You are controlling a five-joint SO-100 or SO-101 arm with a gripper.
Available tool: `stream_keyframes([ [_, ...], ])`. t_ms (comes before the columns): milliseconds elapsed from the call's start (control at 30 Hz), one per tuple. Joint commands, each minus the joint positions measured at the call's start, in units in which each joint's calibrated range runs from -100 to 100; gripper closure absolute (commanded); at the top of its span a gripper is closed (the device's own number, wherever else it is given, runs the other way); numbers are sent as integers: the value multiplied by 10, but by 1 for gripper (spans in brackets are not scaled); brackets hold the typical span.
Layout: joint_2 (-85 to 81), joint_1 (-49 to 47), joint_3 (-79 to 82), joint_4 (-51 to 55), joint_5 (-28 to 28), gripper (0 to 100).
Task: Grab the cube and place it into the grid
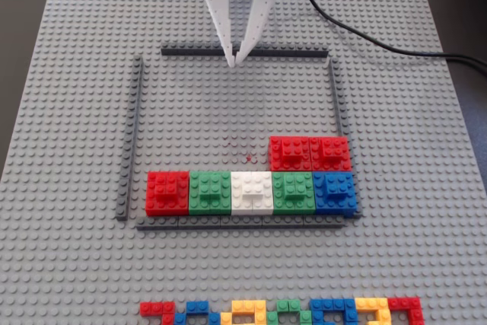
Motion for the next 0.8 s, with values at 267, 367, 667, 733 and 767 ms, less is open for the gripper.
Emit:
stream_keyframes([
  [267,-21,-4,5,24,-17,100],
  [367,-21,-4,5,26,-18,100],
  [667,-21,-6,5,29,-19,100],
  [733,-21,-6,5,28,-19,100],
  [767,-21,-6,5,27,-19,100],
])
